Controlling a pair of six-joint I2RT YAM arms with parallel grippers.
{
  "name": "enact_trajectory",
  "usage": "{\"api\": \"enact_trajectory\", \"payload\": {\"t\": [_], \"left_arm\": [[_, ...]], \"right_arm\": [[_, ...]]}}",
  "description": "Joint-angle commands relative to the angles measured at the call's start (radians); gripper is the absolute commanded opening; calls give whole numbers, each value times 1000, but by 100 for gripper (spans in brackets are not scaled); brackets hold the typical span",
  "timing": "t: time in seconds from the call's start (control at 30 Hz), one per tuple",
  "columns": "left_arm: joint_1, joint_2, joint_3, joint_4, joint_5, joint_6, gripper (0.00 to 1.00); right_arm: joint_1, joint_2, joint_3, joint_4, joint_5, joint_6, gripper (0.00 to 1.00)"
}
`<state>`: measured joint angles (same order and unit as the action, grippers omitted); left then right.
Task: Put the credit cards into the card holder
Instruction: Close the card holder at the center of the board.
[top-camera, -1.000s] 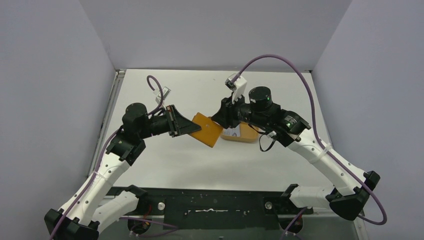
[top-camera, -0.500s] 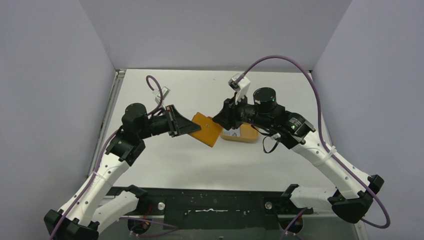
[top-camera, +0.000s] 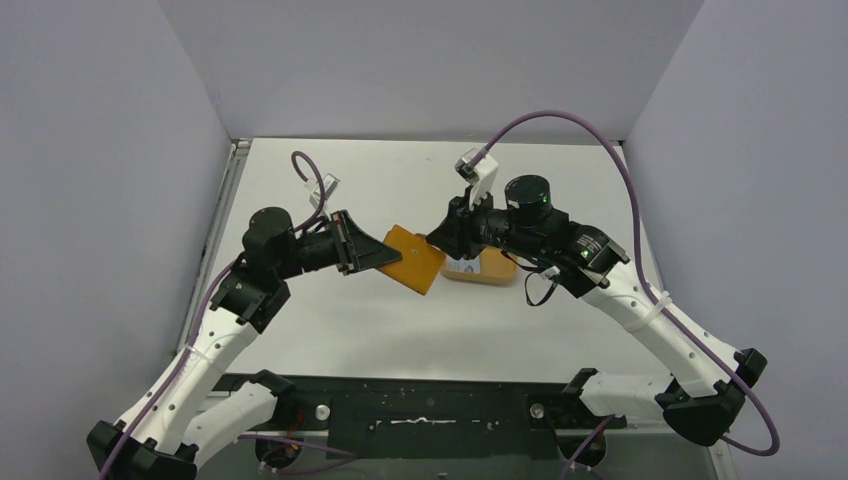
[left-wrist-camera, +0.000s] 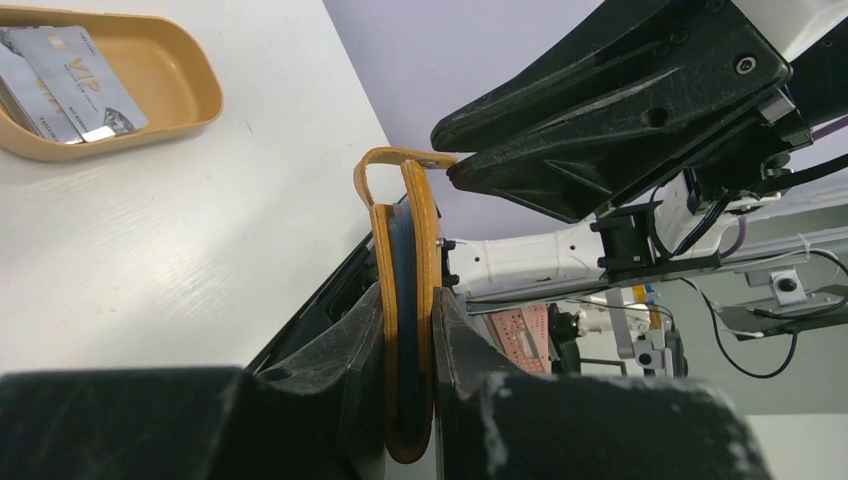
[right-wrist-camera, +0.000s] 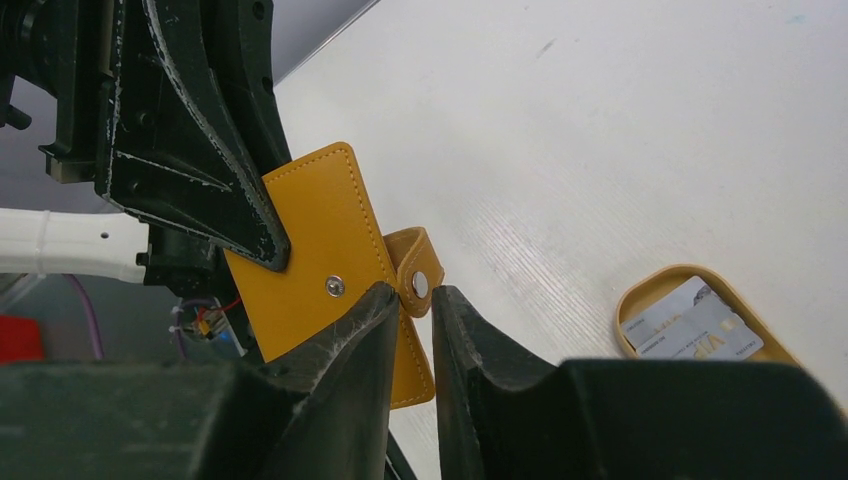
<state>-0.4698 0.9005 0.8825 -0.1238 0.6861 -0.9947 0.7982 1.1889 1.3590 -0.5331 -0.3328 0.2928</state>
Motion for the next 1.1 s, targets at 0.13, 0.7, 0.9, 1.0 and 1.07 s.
{"api": "enact_trajectory", "payload": {"t": [0.13, 0.7, 0.9, 1.0, 1.07], "left_arm": [[-4, -26, 23, 51, 3, -4, 0], [-4, -30, 19, 58, 3, -10, 0], [-4, -33, 15, 53, 1, -6, 0], [-3, -34, 19, 24, 2, 16, 0], [-3, -34, 25, -8, -1, 39, 0]], "right_arm": [[-6, 6, 9, 26, -14, 1, 15], [-7, 15, 8, 16, -24, -3, 9], [-16, 5, 17, 8, -44, 3, 0], [-56, -13, 47, -29, -59, -1, 0], [-91, -27, 63, -55, -79, -10, 0]]}}
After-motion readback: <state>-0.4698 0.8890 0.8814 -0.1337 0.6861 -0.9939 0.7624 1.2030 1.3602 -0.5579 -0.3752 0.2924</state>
